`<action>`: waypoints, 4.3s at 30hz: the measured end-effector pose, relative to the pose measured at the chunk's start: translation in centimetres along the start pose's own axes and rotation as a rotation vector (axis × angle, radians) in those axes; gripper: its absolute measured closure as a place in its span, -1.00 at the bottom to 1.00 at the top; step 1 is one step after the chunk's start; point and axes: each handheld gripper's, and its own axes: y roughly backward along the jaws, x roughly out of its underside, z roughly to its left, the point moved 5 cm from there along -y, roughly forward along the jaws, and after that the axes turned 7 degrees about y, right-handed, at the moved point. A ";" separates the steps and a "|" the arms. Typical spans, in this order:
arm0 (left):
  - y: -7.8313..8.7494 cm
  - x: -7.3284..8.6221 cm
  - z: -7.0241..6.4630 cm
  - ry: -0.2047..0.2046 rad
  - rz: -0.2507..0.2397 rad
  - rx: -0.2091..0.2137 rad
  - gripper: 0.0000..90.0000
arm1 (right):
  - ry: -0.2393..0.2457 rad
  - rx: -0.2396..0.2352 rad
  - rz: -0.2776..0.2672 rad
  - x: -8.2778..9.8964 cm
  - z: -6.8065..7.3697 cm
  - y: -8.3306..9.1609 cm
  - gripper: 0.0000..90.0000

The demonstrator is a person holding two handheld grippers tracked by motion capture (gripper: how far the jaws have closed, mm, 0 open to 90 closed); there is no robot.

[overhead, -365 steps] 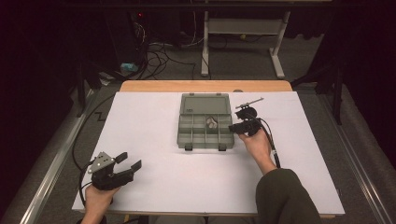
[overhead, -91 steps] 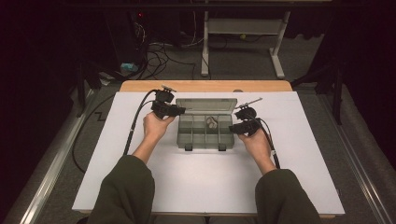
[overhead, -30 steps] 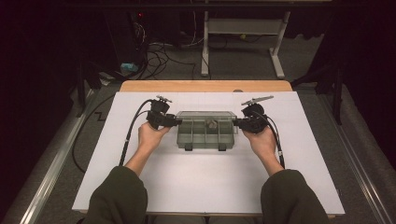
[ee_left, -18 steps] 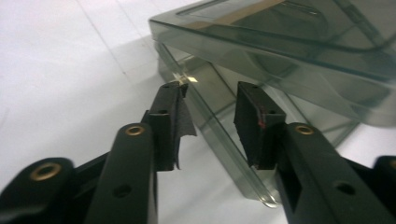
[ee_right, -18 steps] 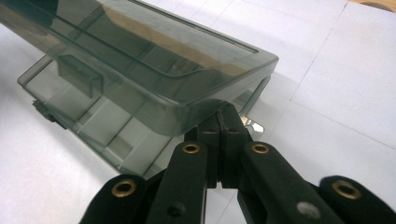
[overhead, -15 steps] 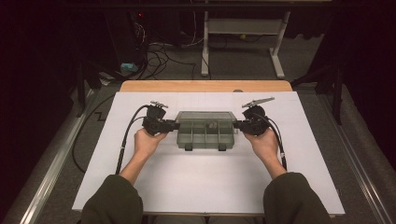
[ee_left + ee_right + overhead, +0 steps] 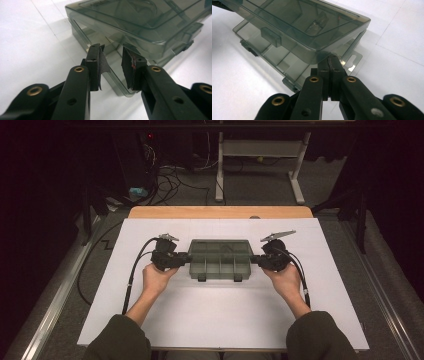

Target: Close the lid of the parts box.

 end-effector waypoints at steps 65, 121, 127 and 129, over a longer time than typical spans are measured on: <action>0.3 0.5 -2.1 -0.060 -0.017 -0.050 0.51 | 0.012 0.004 -0.008 2.3 0.1 0.3 0.99; -1.2 1.4 -1.8 -0.113 -0.006 -0.127 0.54 | 0.083 0.027 -0.015 0.8 2.0 -2.2 1.00; -1.1 1.4 -1.8 -0.122 -0.003 -0.118 0.54 | 0.081 0.029 -0.010 0.8 2.0 -2.2 1.00; -1.1 1.4 -1.8 -0.127 -0.007 -0.122 0.54 | 0.082 0.032 -0.009 0.8 2.0 -2.2 1.00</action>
